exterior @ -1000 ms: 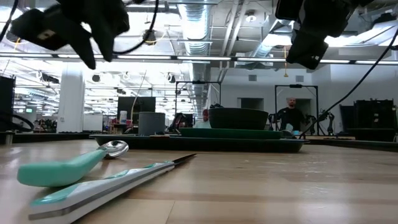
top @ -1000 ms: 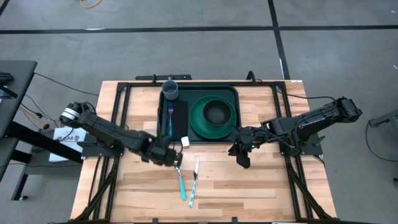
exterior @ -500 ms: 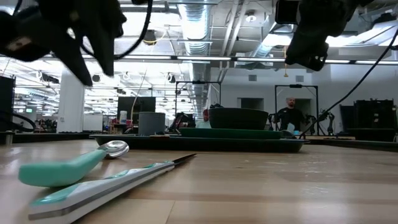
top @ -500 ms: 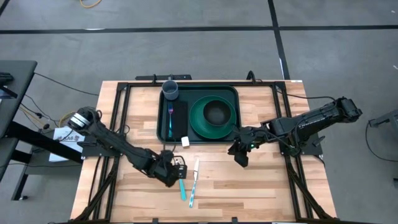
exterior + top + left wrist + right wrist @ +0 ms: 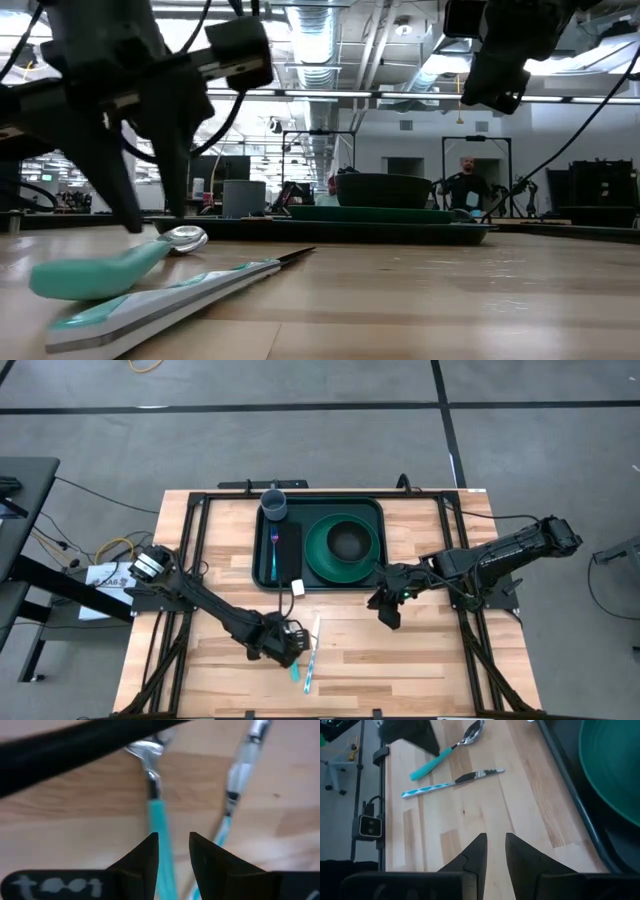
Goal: Set up tray
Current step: Put the blue spoon to the right of the blue fork on the dark green tray
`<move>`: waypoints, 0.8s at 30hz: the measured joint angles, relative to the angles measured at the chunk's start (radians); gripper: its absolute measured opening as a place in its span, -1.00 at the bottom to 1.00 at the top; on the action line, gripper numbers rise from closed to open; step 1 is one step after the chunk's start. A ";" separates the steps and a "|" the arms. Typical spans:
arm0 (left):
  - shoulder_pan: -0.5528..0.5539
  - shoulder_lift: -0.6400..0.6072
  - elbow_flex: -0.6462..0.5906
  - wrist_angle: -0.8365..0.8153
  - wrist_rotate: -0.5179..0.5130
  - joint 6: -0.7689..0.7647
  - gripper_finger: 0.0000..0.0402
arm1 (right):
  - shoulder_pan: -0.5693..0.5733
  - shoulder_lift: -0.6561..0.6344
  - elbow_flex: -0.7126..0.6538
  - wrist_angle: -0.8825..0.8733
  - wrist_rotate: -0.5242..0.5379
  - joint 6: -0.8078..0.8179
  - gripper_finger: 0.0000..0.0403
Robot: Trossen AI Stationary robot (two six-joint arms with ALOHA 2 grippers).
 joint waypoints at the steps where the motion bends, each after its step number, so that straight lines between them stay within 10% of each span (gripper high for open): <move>1: 0.000 0.000 0.000 -0.021 0.001 -0.006 -0.52 | 0.000 0.000 0.000 -0.001 -0.005 -0.009 -0.68; 24: 0.006 0.013 0.001 -0.043 0.006 -0.028 -0.52 | 0.000 0.000 0.000 -0.036 -0.046 -0.080 -0.68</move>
